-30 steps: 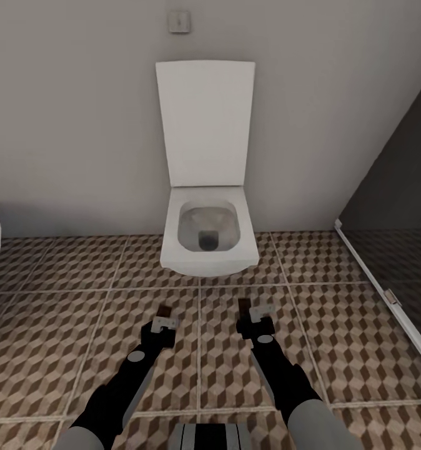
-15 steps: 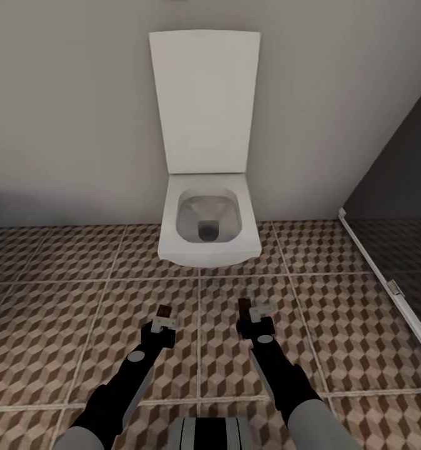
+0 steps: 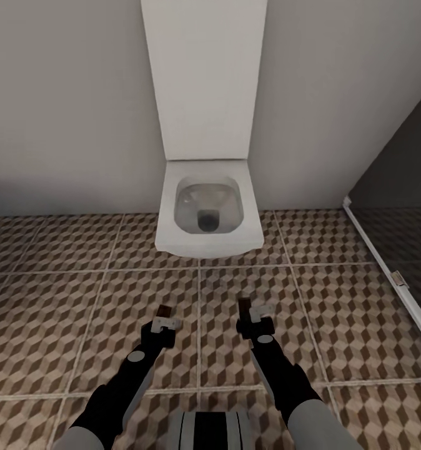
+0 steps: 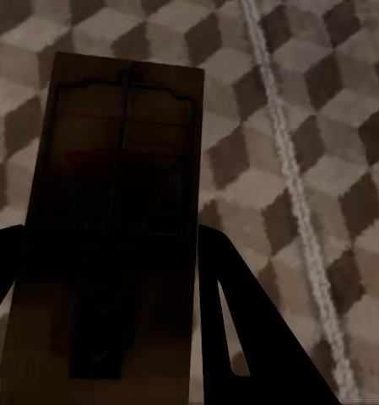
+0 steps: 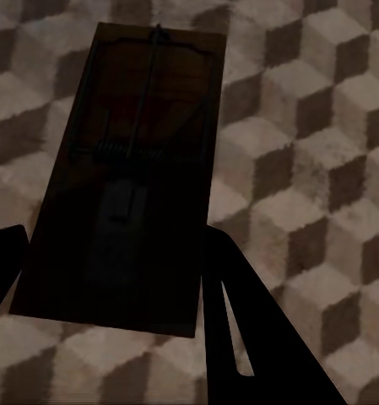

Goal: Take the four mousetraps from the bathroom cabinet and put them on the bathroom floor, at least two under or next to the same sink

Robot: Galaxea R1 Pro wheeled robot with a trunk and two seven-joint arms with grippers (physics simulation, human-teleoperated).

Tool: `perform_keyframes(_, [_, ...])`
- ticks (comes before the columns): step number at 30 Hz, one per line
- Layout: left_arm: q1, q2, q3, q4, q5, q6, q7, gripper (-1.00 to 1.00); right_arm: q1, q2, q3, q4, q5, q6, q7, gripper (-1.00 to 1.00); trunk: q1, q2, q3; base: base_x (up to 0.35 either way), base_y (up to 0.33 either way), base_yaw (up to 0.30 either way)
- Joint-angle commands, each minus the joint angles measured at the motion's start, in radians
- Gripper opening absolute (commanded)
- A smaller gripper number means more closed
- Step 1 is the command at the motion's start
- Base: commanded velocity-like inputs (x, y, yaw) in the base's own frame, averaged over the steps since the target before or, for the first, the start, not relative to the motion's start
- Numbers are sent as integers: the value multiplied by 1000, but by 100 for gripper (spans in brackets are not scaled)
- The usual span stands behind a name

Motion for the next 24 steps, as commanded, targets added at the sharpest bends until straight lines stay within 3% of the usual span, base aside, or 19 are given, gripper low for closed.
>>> perform_keyframes(1, [0,1,-4,-1,2,6,8,-100,0,0,2,-1,6,8,-2,-100,0,-1,-5,0,0,0])
perform_keyframes(24, [0,1,-4,0,2,6,8,-100,0,0,2,-1,6,8,-2,-100,11,-6,-94,0,0,0])
